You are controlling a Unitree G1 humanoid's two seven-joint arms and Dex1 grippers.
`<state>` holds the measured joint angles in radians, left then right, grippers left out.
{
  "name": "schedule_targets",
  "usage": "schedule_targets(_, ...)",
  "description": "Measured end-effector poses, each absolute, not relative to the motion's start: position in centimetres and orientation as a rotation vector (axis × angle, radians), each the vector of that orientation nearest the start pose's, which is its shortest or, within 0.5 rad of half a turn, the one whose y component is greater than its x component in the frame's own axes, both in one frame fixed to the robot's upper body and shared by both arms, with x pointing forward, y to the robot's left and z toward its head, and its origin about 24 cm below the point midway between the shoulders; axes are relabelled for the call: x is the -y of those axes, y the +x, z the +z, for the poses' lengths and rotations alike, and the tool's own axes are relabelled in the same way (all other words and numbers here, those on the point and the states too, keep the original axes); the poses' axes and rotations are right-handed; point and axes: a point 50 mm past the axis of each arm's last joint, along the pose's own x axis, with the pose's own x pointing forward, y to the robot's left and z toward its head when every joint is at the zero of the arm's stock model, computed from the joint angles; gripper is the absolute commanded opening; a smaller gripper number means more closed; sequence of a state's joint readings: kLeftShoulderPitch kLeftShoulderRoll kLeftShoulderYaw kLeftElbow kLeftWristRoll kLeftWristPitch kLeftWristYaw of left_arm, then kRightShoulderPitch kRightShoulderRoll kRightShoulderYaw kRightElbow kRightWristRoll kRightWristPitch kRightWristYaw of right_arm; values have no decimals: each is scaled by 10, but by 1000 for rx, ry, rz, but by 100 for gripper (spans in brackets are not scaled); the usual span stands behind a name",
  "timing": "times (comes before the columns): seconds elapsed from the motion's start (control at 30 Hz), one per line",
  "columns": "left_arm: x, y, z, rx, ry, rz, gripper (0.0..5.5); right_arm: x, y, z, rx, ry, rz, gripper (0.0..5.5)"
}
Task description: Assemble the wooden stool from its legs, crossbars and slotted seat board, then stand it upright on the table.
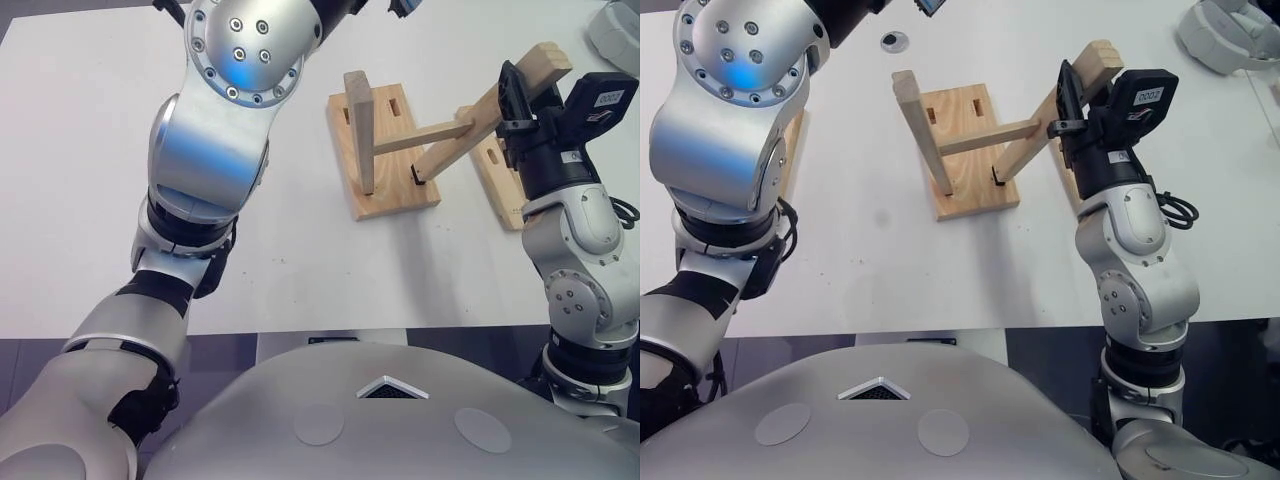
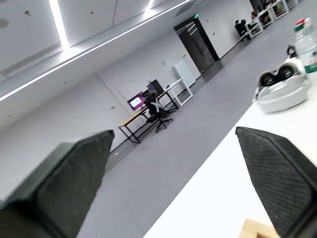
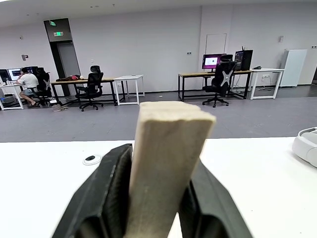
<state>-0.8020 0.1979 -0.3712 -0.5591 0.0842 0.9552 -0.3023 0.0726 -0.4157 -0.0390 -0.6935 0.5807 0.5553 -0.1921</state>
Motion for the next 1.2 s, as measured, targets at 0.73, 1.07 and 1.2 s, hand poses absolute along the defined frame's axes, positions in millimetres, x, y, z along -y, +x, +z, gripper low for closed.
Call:
schedule_targets(0.73, 16, 256, 169, 234, 1044, -831, 452, 164, 214, 135, 33, 81, 13, 119)
schedule_targets(1.07, 23, 252, 154, 243, 1064, -798, 452, 164, 214, 135, 33, 63, 28, 119)
schedule_targets(1.2, 20, 244, 151, 243, 1049, -824, 452, 161, 214, 136, 41, 25, 37, 122)
